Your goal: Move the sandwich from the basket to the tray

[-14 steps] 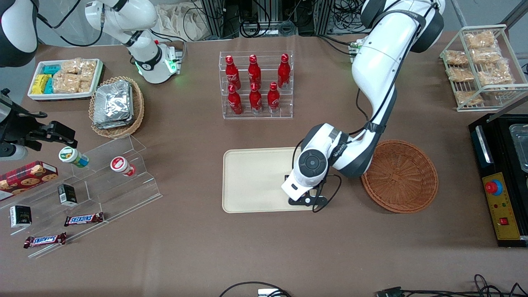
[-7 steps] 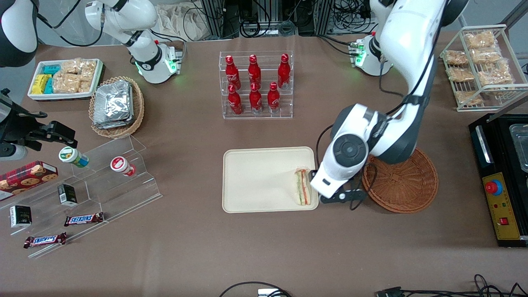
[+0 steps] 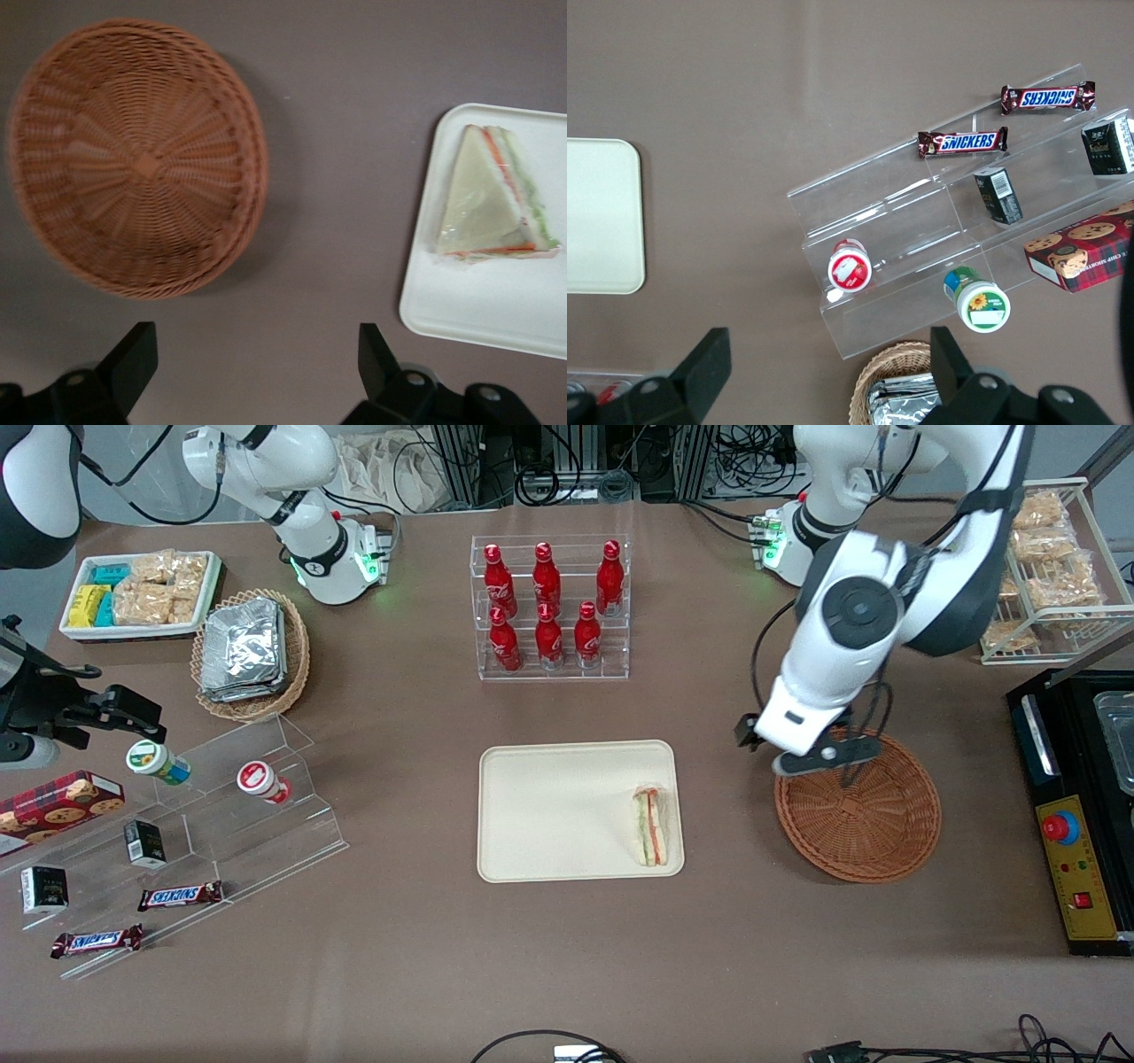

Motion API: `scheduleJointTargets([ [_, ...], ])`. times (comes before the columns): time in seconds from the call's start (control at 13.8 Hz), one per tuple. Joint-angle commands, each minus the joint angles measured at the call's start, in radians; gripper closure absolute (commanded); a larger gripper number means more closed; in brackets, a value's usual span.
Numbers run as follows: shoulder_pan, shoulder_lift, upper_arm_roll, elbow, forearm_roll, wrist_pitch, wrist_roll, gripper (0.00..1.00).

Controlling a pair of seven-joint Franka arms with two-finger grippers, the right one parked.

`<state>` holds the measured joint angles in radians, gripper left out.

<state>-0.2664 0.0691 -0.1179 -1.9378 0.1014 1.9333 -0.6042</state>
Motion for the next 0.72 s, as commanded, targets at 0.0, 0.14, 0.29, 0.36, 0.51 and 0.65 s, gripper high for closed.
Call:
scheduleJointTargets([
  [0.0, 0.056, -0.075, 0.009, -0.013, -0.006, -0.043, 0.023, 0.0],
  [0.14, 0.102, -0.089, 0.017, 0.015, -0.047, -0.059, 0.123, 0.0],
  [0.29, 0.179, -0.081, 0.017, 0.098, -0.097, -0.152, 0.24, 0.0],
  [0.36, 0.202, -0.08, 0.018, 0.135, -0.103, -0.198, 0.298, 0.0],
  [0.51, 0.237, -0.072, 0.018, 0.174, -0.103, -0.226, 0.352, 0.0],
  [0.65, 0.242, -0.058, 0.02, 0.203, -0.098, -0.232, 0.359, 0.0],
])
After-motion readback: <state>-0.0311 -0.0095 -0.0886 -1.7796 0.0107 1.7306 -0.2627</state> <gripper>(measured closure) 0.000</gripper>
